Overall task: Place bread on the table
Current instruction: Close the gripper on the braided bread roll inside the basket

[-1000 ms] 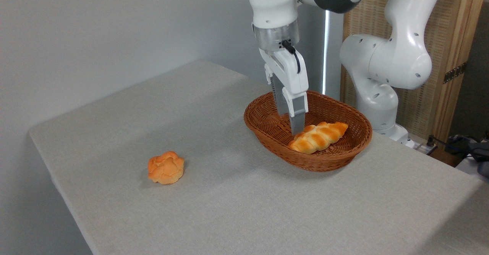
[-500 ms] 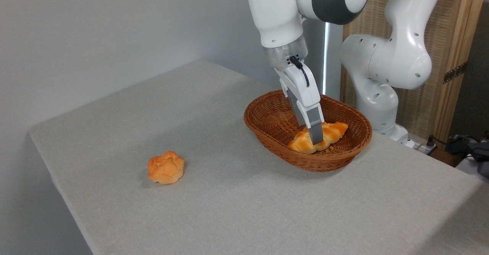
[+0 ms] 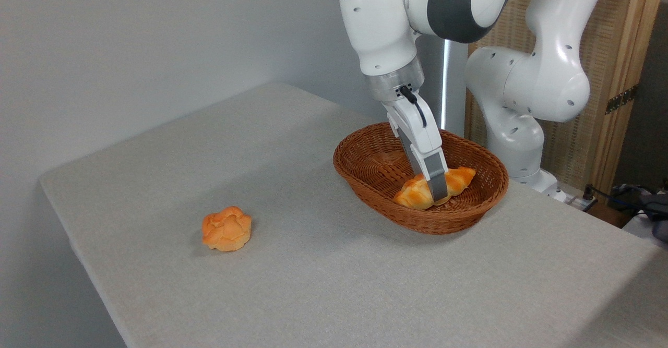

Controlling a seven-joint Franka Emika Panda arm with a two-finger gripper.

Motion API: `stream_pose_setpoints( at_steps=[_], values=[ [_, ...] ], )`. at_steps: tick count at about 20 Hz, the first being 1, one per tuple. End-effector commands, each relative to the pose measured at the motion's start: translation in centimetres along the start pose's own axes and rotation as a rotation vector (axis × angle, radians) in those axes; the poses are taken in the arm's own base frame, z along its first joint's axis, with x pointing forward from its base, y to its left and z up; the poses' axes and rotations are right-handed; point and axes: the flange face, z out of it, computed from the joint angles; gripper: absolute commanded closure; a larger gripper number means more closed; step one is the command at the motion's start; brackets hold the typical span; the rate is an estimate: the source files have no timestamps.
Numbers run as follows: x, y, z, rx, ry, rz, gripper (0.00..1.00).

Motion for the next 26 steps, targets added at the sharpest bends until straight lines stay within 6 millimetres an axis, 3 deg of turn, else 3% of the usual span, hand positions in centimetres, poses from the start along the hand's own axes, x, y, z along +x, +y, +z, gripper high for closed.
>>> stream_pose_setpoints(
  at_steps=[1,6,12,15,17,24,26],
  values=[
    [-0.1,0.3,0.6,0.006,-0.005,0.026,0.01],
    [0.2,0.3,0.8,0.01,-0.005,0.033,0.12],
    [0.8,0.5,1.9,0.015,-0.009,0.051,0.17],
    [0.9,0.5,1.8,0.018,-0.008,0.052,0.3],
    [0.9,0.6,1.8,0.019,-0.01,0.053,0.44],
    [1.0,0.6,1.7,0.022,-0.012,0.057,0.72],
    [1.1,0.6,1.7,0.022,-0.015,0.058,0.77]
  ],
)
